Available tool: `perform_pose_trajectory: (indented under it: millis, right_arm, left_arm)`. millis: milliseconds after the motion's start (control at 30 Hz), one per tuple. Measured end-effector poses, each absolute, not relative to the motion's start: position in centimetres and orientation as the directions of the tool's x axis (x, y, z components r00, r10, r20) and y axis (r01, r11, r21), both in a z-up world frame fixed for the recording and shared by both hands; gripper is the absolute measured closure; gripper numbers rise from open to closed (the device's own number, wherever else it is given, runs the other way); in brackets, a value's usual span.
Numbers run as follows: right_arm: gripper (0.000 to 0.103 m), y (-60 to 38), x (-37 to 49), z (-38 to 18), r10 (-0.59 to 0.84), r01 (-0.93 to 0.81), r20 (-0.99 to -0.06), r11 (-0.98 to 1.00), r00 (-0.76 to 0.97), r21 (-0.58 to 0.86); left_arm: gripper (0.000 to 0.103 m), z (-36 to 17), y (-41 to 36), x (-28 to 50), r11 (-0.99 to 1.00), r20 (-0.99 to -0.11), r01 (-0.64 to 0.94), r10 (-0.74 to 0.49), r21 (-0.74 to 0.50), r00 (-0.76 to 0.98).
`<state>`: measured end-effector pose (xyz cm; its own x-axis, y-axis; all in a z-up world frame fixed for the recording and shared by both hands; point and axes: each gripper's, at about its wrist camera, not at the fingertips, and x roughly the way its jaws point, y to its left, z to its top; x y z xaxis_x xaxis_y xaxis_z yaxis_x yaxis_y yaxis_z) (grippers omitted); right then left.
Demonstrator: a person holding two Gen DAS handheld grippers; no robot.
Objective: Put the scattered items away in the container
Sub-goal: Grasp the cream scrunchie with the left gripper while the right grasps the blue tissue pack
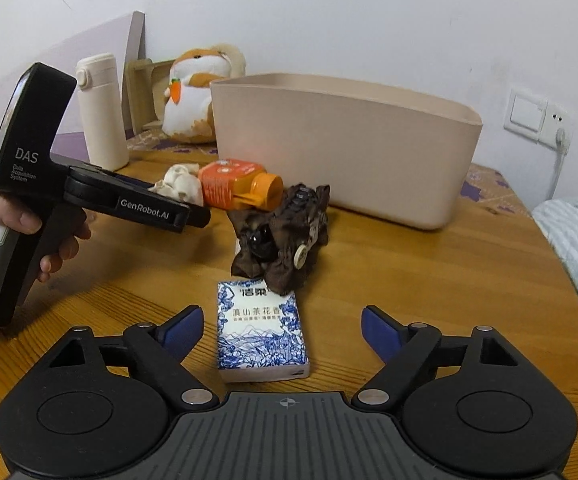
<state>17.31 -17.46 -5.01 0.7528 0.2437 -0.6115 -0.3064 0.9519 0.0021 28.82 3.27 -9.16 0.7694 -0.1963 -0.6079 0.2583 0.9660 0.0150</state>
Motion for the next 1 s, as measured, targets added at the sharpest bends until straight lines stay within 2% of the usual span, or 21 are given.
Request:
perform_pose_trajectory:
  millis: [167,267,400,567,633,800,1000]
  right_arm:
    - [0.025,-17.8,17.8,-5.5,0.244,-0.298,-0.632,0.954,0.736,0.021]
    - [0.03,-17.9,17.9,-5.7,0.245,-0.297,-0.639,0.954,0.73,0.026]
    - [0.035,-18.1,18.1,-5.8,0.243,-0.291,-0.642,0.956,0.727,0.033]
    - [0.052,-18.3,18.0,-5.8,0.239,-0.288,-0.642,0.957,0.728,0.03]
    - [0.055,-18.4,18.0,-5.7,0.235,-0.285,-0.644,0.958,0.728,0.027]
    - [0.058,-18.6,17.7,-5.6,0.231,-0.281,-0.646,0.959,0.727,0.026]
    - [0.058,-19.0,17.4,-5.6,0.228,-0.27,-0.644,0.962,0.73,0.034]
  left_arm:
    - [0.022,-9.5,3.2,29.3,0.969,-0.614,0.247,-0.189,0.009,0.766]
    - [0.027,-9.7,3.3,29.4,0.971,-0.612,0.241,-0.189,0.003,0.768]
    - [0.042,-9.6,3.5,29.5,0.973,-0.607,0.229,-0.182,0.0,0.774]
    - [0.053,-9.4,3.8,29.3,0.974,-0.606,0.226,-0.179,0.002,0.775]
    - [0.06,-9.4,3.8,29.1,0.972,-0.603,0.235,-0.184,0.005,0.776]
    - [0.07,-9.3,3.8,28.2,0.975,-0.598,0.222,-0.167,0.018,0.784]
    - [0.082,-9.4,3.1,26.9,0.975,-0.575,0.181,-0.077,0.126,0.814]
